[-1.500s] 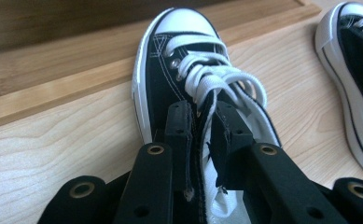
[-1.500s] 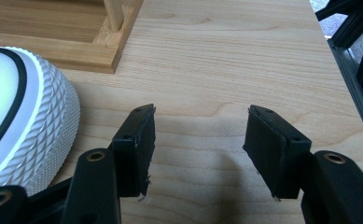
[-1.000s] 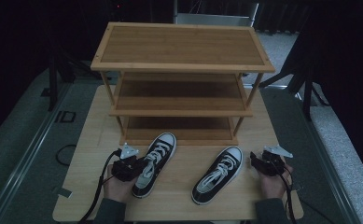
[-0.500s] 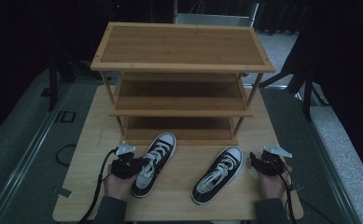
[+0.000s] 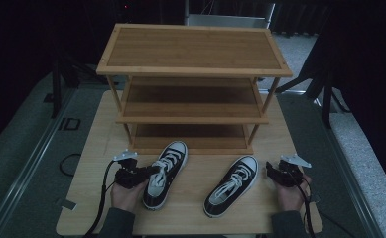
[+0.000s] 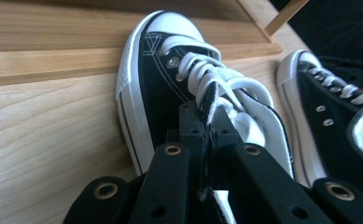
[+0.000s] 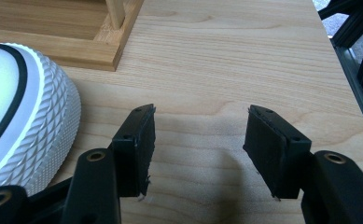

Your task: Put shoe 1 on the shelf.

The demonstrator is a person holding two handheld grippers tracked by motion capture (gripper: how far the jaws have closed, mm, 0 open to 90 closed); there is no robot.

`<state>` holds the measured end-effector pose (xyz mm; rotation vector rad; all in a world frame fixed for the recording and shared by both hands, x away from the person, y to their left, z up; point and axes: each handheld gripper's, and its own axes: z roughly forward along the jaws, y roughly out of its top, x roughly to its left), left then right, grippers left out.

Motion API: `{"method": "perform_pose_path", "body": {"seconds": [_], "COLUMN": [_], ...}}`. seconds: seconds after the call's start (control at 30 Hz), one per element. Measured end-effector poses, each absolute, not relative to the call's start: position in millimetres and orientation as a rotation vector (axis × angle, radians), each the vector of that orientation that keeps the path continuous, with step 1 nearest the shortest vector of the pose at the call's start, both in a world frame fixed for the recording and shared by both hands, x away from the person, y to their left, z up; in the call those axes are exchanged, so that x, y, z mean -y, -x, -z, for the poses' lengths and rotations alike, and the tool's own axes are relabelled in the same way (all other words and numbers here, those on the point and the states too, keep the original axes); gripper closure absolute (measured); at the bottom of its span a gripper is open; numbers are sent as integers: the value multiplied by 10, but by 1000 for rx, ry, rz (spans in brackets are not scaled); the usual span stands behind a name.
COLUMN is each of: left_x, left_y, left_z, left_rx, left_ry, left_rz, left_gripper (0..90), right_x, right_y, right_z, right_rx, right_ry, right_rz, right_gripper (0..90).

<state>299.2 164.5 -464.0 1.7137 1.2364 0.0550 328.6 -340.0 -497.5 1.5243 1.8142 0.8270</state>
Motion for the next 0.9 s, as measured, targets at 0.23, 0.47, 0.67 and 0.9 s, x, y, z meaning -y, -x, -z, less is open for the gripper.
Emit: {"method": "perform_pose_path", "body": {"seconds": [0.23, 0.47, 0.67, 0.9], "left_x": [-1683, -1739, -1761, -1789], "left_y": [-2961, -2925, -2886, -2834], "left_z": [4584, 4514, 4408, 4212], "left_rx": [-1218, -1195, -1165, -1126], "left_ry": [-1646, -1582, -1576, -1555], "left_rz": [20, 68, 75, 63], "left_gripper": [879, 879, 880, 879], "right_x": [3399, 3398, 3397, 3401], "right_y": [-3286, -3286, -3288, -3288], "right_z": [4976, 4977, 4981, 4983], "right_rx": [-1815, -1815, -1816, -1815], "right_ry": [-1524, -1524, -1525, -1527], "right_rz": [-826, -824, -824, -823], "right_gripper": [424, 424, 423, 423]}}
